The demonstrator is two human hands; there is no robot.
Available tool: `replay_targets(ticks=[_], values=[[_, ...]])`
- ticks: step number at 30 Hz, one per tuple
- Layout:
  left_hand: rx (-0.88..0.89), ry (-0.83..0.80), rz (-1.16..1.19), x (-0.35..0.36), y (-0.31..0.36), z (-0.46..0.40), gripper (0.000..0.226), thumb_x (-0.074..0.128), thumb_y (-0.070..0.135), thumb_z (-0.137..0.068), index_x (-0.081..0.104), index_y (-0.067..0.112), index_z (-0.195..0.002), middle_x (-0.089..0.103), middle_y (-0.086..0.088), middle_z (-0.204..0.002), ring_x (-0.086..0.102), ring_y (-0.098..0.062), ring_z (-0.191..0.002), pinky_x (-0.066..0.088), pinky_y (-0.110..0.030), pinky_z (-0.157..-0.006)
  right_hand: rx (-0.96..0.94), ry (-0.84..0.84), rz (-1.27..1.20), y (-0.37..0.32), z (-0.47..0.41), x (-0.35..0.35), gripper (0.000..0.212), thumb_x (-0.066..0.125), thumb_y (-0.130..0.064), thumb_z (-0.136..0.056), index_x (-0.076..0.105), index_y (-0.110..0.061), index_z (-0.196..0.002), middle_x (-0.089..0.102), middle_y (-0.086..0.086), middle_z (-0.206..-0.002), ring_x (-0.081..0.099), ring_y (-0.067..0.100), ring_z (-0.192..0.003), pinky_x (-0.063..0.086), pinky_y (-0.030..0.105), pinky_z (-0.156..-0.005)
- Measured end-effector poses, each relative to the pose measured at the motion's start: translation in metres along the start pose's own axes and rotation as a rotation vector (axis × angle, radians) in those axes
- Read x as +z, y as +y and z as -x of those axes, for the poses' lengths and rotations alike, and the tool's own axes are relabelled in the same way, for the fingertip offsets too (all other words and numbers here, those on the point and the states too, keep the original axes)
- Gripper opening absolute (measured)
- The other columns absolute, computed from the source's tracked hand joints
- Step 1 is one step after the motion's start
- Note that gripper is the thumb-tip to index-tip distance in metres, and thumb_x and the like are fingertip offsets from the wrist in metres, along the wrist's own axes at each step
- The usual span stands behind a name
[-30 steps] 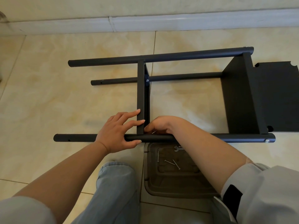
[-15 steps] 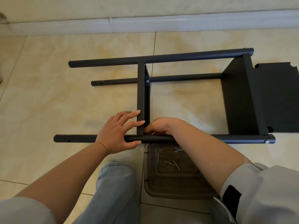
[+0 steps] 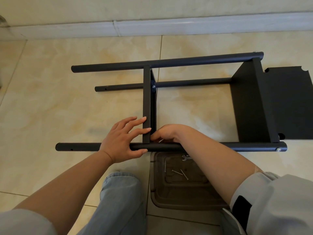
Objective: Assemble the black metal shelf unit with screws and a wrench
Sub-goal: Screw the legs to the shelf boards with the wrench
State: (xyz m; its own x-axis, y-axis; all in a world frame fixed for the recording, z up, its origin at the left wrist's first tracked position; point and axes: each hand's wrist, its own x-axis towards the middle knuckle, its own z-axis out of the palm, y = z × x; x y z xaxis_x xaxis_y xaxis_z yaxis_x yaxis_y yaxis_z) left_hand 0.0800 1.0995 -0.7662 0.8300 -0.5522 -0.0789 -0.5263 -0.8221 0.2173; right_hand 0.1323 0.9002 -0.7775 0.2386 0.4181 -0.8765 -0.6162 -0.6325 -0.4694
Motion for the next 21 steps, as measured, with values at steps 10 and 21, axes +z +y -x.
replay_targets(ticks=[10,21], values=[[0.002,0.002,0.000,-0.0002,0.0003,-0.0004,0.060,0.045,0.064,-0.077,0.037,0.040,-0.132,0.034,0.005,-0.146,0.032,-0.023,-0.130,0.038,-0.044,-0.098,0.004,0.017,0.030,-0.0004,-0.0014,0.0007,0.015,0.059,-0.029,-0.090,0.064,-0.017,-0.096,0.066,0.007,-0.104,0.061,0.021,-0.097,0.046,0.036,-0.093],[0.000,-0.005,0.001,0.0012,-0.0007,-0.0001,0.061,0.046,0.064,-0.077,0.037,0.040,-0.132,0.034,0.006,-0.147,0.033,-0.022,-0.129,0.039,-0.045,-0.098,-0.035,-0.024,-0.003,0.0021,-0.0075,-0.0018,0.023,0.058,-0.025,-0.091,0.064,-0.018,-0.113,0.063,0.009,-0.115,0.060,0.024,-0.105,0.045,0.039,-0.098]])
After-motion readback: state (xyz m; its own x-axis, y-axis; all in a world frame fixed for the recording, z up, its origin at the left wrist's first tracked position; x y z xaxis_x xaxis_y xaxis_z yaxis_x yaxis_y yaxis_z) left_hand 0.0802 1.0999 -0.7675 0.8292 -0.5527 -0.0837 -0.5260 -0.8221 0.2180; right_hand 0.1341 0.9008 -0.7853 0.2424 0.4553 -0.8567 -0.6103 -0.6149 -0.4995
